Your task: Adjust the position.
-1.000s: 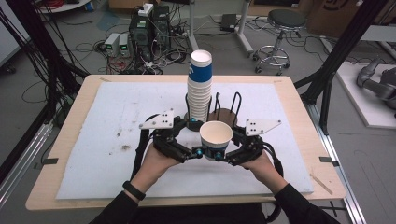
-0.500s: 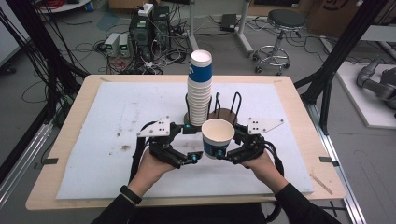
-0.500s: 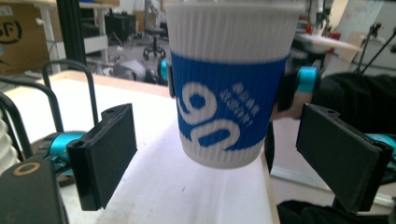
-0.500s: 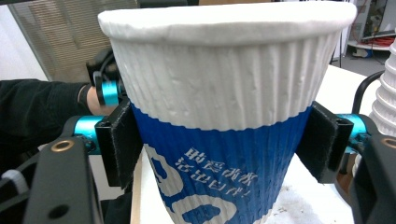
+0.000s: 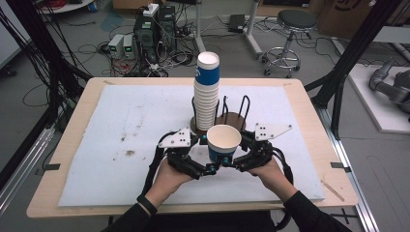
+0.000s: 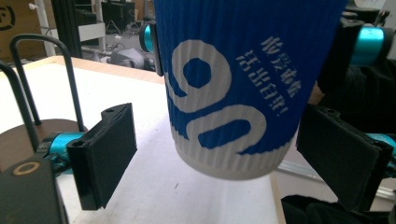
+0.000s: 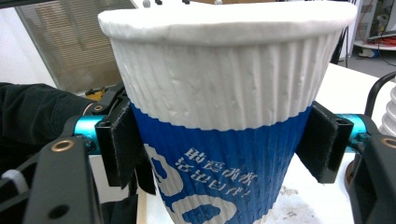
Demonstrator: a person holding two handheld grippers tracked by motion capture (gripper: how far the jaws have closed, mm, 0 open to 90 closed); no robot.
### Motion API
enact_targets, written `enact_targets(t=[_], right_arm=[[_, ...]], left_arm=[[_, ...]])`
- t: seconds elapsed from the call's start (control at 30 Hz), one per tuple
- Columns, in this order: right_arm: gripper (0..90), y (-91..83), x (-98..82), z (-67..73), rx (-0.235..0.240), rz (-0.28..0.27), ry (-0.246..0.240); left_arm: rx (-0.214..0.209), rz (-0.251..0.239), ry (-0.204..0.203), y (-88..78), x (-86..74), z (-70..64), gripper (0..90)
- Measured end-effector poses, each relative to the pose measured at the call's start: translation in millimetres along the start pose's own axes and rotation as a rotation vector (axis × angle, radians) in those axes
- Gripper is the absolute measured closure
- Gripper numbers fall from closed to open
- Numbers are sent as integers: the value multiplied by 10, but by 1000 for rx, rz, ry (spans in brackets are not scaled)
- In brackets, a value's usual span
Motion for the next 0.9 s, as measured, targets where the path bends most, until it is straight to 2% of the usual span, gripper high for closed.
enact_targets(t=[0.33, 0.57, 0.7, 0.9], right_arm=[[257, 49, -45, 16, 11, 16, 6], [256, 60, -64, 12, 9, 18, 9], [257, 54, -64, -1, 6, 15, 6], [251, 52, -70, 1, 2, 23, 1]], left_arm=[[-23, 15, -6, 77, -50, -14, 145], [-31, 20, -2, 71, -50, -15, 219], [-40, 18, 0, 69, -47, -28, 291], [-43, 25, -3, 67, -52, -28, 298]])
Point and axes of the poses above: each handheld gripper's, and its own axes: y roughly forward along the jaws, x roughly out of its top, z roughly to its left, the point moved 4 cm from there along y, roughly forward along the jaws, and after that the axes turned 12 degrees about -z, right-handed, at the moved point
